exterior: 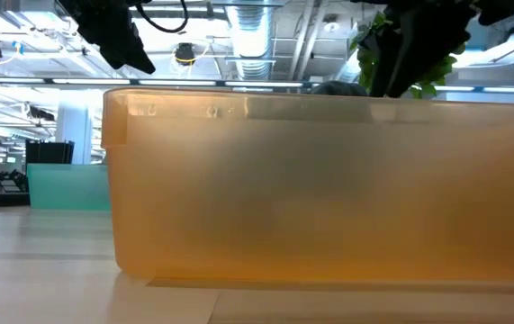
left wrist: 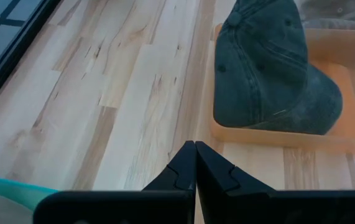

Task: Pick & Place hat
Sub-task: Put the green cap into the orange bin

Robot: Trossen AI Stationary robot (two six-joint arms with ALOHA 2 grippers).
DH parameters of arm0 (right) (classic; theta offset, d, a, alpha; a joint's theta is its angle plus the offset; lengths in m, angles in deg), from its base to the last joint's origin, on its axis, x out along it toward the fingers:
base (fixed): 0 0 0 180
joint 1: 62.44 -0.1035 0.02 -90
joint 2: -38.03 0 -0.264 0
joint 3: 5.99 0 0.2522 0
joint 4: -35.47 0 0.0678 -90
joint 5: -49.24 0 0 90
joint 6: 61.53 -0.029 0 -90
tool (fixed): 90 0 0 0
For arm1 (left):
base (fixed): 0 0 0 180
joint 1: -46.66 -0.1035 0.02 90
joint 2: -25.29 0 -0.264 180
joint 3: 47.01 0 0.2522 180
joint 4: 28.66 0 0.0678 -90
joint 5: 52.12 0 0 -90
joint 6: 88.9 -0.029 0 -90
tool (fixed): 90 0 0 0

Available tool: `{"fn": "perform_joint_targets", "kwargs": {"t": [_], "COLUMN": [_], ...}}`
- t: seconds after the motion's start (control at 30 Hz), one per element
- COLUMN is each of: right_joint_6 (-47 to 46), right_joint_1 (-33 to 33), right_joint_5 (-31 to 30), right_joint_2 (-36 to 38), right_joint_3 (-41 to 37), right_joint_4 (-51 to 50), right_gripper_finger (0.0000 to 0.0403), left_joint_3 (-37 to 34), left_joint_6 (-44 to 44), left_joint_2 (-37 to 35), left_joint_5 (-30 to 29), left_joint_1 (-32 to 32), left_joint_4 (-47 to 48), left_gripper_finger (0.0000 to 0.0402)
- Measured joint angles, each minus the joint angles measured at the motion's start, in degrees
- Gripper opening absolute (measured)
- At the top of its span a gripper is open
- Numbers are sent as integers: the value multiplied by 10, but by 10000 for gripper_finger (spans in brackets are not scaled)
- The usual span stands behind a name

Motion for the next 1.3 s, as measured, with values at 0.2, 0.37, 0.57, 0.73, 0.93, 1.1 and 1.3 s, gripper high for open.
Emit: {"fn": "perform_joint_targets", "kwargs": {"t": [0.2, 0.37, 0.57, 0.73, 0.93, 1.1, 1.3], "right_joint_6": [-134, -245, -341, -433, -530, -589, -602], "right_joint_1": [7, -8, -52, -90, -126, -136, -126], "right_joint_5": [-1, 0, 11, 14, 19, 14, 13], "right_joint_2": [0, 0, 17, 66, 116, 119, 127], "right_joint_3": [17, 17, 2, -65, -117, -117, -117], "right_joint_4": [-93, -93, -78, -15, 38, 65, 32], "right_gripper_finger": [148, 60, 13, 2, 5, 1, 0], "left_joint_3": [0, 0, 0, 0, 0, 0, 0], "left_joint_6": [0, 0, 27, 46, 48, 48, 48], "left_joint_2": [0, 0, 0, 0, 0, 0, 0], "left_joint_5": [0, 0, 0, 19, 21, 45, 51], "left_joint_1": [0, 0, 0, 0, 0, 1, 1], "left_joint_4": [0, 0, -1, -8, -21, -36, -77], "left_gripper_finger": [0, 0, 10, 65, 131, 147, 137]}}
